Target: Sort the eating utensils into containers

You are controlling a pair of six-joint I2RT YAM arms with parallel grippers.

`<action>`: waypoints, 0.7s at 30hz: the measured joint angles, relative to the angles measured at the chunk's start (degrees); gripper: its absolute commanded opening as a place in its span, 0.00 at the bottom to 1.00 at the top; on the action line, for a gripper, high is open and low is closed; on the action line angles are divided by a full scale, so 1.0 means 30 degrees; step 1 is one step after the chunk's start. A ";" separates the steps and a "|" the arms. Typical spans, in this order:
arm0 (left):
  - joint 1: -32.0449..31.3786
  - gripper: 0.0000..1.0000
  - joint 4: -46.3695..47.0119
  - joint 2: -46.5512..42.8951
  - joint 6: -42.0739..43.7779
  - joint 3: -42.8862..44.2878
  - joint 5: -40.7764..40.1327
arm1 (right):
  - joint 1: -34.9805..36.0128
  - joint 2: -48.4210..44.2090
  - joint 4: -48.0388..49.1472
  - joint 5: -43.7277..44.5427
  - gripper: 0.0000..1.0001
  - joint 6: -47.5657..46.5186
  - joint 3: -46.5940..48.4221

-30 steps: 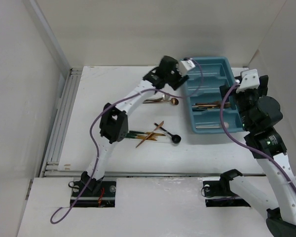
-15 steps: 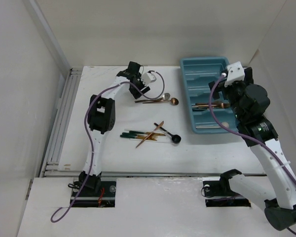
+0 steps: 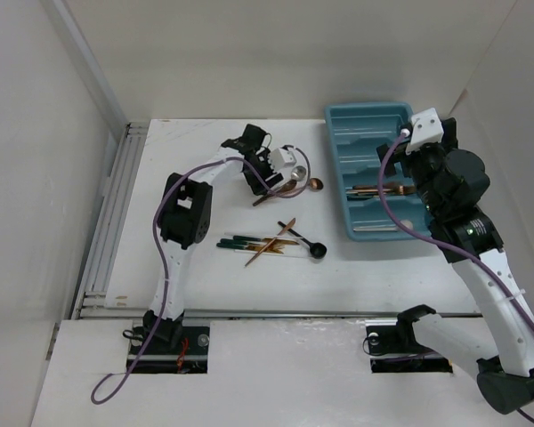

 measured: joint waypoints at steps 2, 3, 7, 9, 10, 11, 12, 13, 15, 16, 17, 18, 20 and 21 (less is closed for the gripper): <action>-0.0270 0.59 -0.0219 -0.0291 -0.0007 -0.0459 0.0248 | 0.0000 -0.0007 0.0000 0.0000 0.99 0.0007 0.0000; -0.0415 0.59 -0.0255 -0.0328 -0.0022 -0.0510 0.0335 | 0.0000 -0.0022 0.0000 0.0007 0.99 0.0007 0.0000; -0.0984 0.59 -0.0299 -0.0328 -0.0262 -0.0510 0.0488 | 0.0000 -0.0138 0.0000 0.0007 0.99 0.0007 0.0000; -0.1282 0.59 -0.0328 -0.0328 -0.0597 -0.0503 0.0408 | 0.0000 -0.0189 0.0000 0.0007 0.99 0.0007 0.0000; -0.1435 0.59 -0.0313 -0.0328 -0.0831 -0.0481 0.0291 | 0.0000 -0.0219 -0.0007 0.0007 0.99 0.0000 0.0000; -0.1581 0.59 -0.0277 -0.0313 -0.1093 -0.0437 0.0124 | 0.0000 -0.0248 0.0000 0.0007 0.99 0.0007 0.0000; -0.1756 0.59 -0.0240 -0.0255 -0.1399 -0.0321 -0.0087 | 0.0000 -0.0284 -0.0007 0.0007 0.99 0.0000 0.0000; -0.1909 0.59 -0.0189 -0.0153 -0.1749 -0.0124 -0.0306 | 0.0000 -0.0328 -0.0015 0.0007 0.99 0.0007 0.0000; -0.2164 0.59 0.0160 0.0248 -0.2572 0.0568 -0.0903 | 0.0000 -0.0401 -0.0029 0.0022 0.99 0.0007 0.0000; -0.2273 0.58 0.0379 0.0495 -0.2994 0.0962 -0.1151 | 0.0000 -0.0466 -0.0029 0.0022 0.99 0.0007 0.0000; -0.2382 0.58 0.0568 0.0750 -0.3417 0.1341 -0.1362 | 0.0000 -0.0503 -0.0036 0.0022 0.99 0.0007 0.0000; -0.2470 0.58 0.0685 0.0969 -0.3818 0.1712 -0.1494 | 0.0000 -0.0525 -0.0029 0.0022 0.99 0.0007 0.0000; -0.2586 0.58 0.0962 0.1304 -0.4488 0.2164 -0.1712 | 0.0000 -0.0539 -0.0036 0.0022 0.99 0.0007 0.0000; -0.2601 0.58 0.1056 0.1399 -0.4699 0.2266 -0.1785 | 0.0000 -0.0539 -0.0044 0.0029 0.99 0.0007 0.0000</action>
